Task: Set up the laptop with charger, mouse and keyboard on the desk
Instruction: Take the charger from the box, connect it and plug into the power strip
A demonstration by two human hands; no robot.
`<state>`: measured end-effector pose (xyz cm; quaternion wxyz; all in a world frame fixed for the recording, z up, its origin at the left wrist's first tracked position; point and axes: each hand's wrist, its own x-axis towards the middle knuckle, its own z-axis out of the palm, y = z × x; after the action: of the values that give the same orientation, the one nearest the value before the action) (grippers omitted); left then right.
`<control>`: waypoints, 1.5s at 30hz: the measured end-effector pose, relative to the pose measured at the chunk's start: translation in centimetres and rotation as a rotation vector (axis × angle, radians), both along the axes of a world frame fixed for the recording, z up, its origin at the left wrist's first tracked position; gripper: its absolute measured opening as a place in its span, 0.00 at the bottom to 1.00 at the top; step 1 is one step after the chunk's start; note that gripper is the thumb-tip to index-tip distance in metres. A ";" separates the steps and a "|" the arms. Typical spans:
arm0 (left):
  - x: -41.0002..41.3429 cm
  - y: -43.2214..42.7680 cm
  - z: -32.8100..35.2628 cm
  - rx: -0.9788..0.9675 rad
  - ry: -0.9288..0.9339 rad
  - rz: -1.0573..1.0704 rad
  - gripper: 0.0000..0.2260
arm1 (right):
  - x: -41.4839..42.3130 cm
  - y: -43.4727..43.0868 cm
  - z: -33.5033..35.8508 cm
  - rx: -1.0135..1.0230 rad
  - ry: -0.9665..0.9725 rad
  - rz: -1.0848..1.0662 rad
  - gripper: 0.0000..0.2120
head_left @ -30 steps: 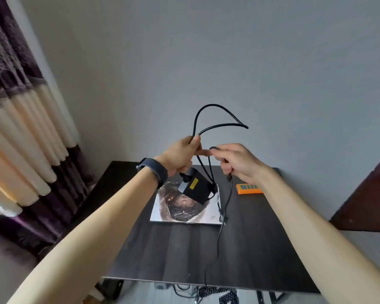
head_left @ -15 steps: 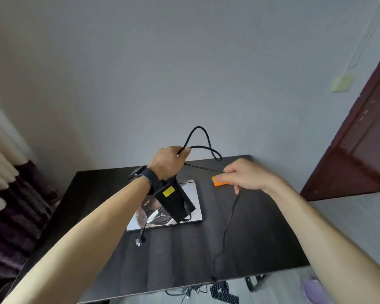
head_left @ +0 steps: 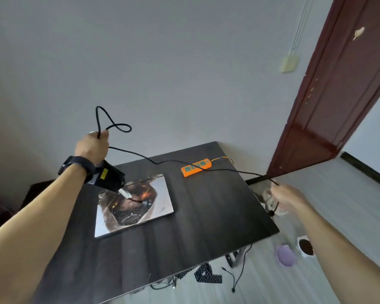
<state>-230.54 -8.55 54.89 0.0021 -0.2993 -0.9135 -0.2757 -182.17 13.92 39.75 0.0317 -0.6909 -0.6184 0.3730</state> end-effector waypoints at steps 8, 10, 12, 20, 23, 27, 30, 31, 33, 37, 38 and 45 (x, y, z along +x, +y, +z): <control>3.9 5.1 -3.4 0.068 -0.135 -0.073 0.24 | -7.5 -1.0 11.9 0.491 0.377 -0.018 0.17; 4.1 6.8 -3.5 0.091 -0.150 -0.084 0.24 | -10.9 -1.1 14.3 0.641 0.521 0.097 0.17; 4.2 8.4 -3.4 0.093 -0.170 -0.106 0.24 | -14.5 -1.3 17.1 0.737 0.602 0.259 0.20; -3.1 11.9 -3.1 0.178 -0.261 -0.066 0.23 | -28.6 -0.8 22.3 0.749 0.667 0.787 0.18; -6.5 12.3 -3.0 0.238 -0.304 -0.024 0.20 | -32.6 0.5 22.5 0.736 0.704 0.831 0.18; -8.8 12.9 -3.2 0.236 -0.331 -0.013 0.20 | -36.9 2.2 21.9 0.671 0.759 0.866 0.18; -10.6 12.8 -3.9 0.241 -0.359 0.040 0.21 | -39.9 3.5 20.9 0.619 0.814 0.887 0.17; -11.2 12.7 -4.1 0.248 -0.372 0.064 0.20 | -40.9 4.0 20.5 0.600 0.818 0.896 0.17; -12.5 12.4 -4.5 0.270 -0.400 0.119 0.20 | -42.8 5.1 19.8 0.544 0.810 0.909 0.17; -14.2 12.4 -4.9 0.338 -0.378 0.200 0.20 | -45.7 7.4 18.2 0.493 0.630 0.889 0.21; -14.5 12.4 -5.1 0.357 -0.370 0.218 0.20 | -46.2 7.8 17.4 0.478 0.581 0.879 0.21; -16.6 13.7 -7.2 0.551 -0.534 0.359 0.18 | -47.4 7.7 7.7 0.375 0.094 0.949 0.14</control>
<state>-247.18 5.16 47.68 -0.1070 -0.0419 -0.8117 -0.5726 -229.57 21.66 47.45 0.0100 -0.2991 -0.9181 0.2597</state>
